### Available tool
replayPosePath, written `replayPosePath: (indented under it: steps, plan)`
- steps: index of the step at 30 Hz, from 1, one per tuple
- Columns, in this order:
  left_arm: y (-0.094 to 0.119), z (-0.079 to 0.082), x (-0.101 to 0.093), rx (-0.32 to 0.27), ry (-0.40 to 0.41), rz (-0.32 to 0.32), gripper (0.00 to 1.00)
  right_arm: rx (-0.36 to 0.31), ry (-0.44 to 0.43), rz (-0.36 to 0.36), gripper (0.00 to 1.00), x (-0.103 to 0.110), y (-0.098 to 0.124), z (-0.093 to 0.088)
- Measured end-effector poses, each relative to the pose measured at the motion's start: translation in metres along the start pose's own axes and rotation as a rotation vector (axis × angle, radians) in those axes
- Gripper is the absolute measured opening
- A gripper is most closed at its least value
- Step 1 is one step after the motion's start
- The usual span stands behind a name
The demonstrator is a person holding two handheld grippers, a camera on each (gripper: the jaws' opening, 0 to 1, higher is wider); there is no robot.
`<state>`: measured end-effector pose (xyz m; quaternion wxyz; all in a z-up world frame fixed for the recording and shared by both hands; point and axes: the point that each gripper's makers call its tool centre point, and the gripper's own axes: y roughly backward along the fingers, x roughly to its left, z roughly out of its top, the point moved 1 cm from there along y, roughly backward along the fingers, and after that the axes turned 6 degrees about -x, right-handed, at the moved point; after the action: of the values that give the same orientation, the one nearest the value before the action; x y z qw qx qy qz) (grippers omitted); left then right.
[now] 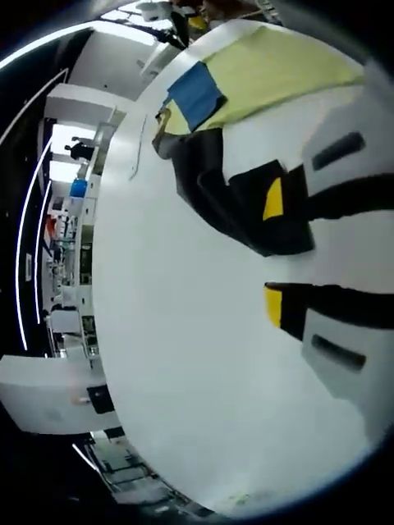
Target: Fold the garment on the visible template until the final outline fits inside the template.
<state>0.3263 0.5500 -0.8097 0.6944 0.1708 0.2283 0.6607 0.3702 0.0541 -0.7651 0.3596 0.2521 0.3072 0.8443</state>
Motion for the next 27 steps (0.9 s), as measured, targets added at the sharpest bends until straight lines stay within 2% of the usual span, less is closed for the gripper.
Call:
replayPosePath:
  steps: [7,14,16,19,22,27]
  plan:
    - [-0.007,-0.012,0.001,0.017,0.005,-0.007,0.2,-0.014,0.025,-0.004,0.99,0.008,0.01,-0.007]
    - [-0.013,-0.018,0.005,0.035,0.016,-0.01,0.1,-0.031,0.014,-0.013,0.99,0.01,0.012,-0.012]
    - [-0.014,-0.019,0.004,0.042,0.042,-0.006,0.08,-0.026,0.015,-0.013,0.99,0.01,0.012,-0.014]
    - [-0.019,-0.018,0.001,0.02,0.125,-0.026,0.0,-0.025,0.011,-0.021,0.99,0.01,0.013,-0.015]
    - [-0.018,-0.02,0.0,0.028,0.113,-0.014,0.0,-0.038,-0.003,-0.024,0.99,0.011,0.013,-0.013]
    - [-0.018,-0.015,0.005,0.018,0.083,0.011,0.0,-0.069,-0.029,-0.025,0.97,0.017,0.013,-0.01]
